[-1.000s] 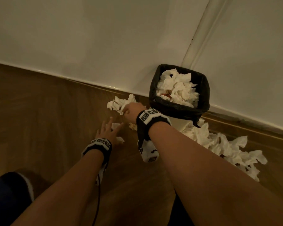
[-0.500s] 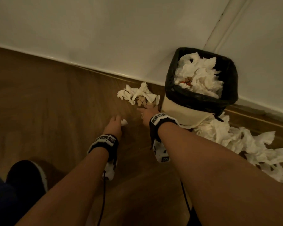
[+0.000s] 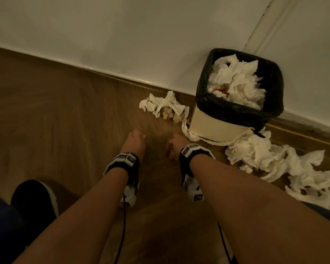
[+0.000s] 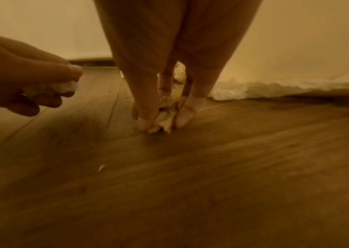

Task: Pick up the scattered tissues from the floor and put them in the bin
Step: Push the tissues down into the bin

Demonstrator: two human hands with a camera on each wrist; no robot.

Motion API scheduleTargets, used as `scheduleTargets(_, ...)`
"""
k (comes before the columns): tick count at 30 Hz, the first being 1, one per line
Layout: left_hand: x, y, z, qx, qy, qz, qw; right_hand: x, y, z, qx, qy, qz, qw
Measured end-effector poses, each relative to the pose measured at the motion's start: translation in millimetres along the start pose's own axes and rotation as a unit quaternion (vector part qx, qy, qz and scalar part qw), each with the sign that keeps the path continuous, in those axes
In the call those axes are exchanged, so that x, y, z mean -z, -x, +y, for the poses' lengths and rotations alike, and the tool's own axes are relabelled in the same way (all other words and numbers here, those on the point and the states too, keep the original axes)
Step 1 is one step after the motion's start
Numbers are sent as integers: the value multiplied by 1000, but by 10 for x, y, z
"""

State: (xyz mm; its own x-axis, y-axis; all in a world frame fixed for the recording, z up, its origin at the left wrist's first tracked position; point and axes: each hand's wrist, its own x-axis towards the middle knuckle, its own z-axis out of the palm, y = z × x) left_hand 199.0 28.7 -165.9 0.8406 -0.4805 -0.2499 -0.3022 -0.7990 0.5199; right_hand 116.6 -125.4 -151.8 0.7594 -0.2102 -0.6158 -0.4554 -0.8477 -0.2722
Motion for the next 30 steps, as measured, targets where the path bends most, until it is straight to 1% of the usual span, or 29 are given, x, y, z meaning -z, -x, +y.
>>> scheduleTargets(2,12,-1,-16,6,20,5,1000,-95,89,-6,5,-43,-13,999)
scheduleTargets(5,18,25,-36,-1,16,3,1000,-264,199,-8,11,-109,9,994)
scheduleTargets(7,16,51,-44,4,24,1,1000,-319,247,-17,16,-122,23,992)
scheduleTargets(9,5,71,-62,7,27,-4,1000,-338,278,-22,15,-113,19,993)
scheduleTargets(11,2,87,-75,1,7,-14,1000,-363,301,-27,15,-98,17,995)
scheduleTargets(17,81,127,-136,5,33,0,999,-487,363,-57,38,-77,77,993)
scheduleTargets(21,141,160,-175,2,33,-5,999,-557,373,-99,42,-8,93,995)
scheduleTargets(22,149,168,-186,4,30,-6,1000,-579,361,-121,36,-4,86,996)
scheduleTargets(24,166,197,-189,5,29,-10,1000,-590,355,-163,-24,-51,73,996)
scheduleTargets(25,170,203,-192,7,31,-8,999,-568,380,-193,-40,-61,61,996)
scheduleTargets(27,177,208,-186,10,34,2,999,-474,412,-158,-46,15,32,998)
scheduleTargets(28,170,203,-191,6,32,10,999,-449,421,-117,-59,31,31,997)
scheduleTargets(30,159,205,-181,-6,13,18,1000,-419,463,-48,-97,-8,67,993)
